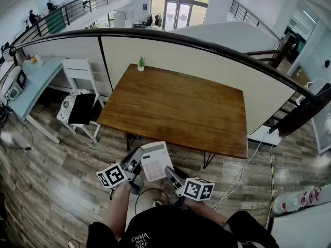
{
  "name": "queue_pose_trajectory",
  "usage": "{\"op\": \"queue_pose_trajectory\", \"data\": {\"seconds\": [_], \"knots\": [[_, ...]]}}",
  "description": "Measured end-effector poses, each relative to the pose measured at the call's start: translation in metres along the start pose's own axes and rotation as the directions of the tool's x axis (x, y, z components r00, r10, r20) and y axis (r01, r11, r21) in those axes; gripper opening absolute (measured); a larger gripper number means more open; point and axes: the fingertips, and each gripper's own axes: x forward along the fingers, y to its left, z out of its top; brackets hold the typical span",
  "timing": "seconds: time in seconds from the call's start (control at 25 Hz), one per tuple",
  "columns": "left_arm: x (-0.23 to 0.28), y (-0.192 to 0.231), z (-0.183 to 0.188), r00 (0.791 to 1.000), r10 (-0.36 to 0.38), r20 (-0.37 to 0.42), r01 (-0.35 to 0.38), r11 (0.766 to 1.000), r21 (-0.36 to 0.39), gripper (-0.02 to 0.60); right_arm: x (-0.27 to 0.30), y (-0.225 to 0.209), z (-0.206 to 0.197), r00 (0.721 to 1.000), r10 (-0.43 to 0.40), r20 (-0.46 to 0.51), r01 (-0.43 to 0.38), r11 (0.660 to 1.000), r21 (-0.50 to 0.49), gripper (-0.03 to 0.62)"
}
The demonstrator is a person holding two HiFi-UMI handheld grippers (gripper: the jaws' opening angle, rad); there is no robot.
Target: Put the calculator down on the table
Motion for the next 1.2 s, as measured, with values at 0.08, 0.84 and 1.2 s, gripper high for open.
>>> {"op": "queue_pose_trajectory", "data": {"seconds": [0.08,0.84,1.2], "knots": [[-0.002,0.003,0.002,1.000,-0.002,-0.005,0.002,1.000,0.002,0.057,0.003,0.002,-0.002,1.000,-0.004,0.000,0.004,1.000,0.001,0.153],[0.030,0.039,0.023,1.000,0.022,-0.004,-0.022,0.999,-0.036,0.055,0.045,-0.013,0.018,0.999,0.000,-0.046,0.000,1.000,-0.004,0.153],[0.095,0.065,0.069,0.999,0.050,-0.020,-0.050,0.999,-0.005,0.055,0.104,-0.037,0.071,0.999,0.026,-0.047,-0.025,1.000,0.013,0.153]]}}
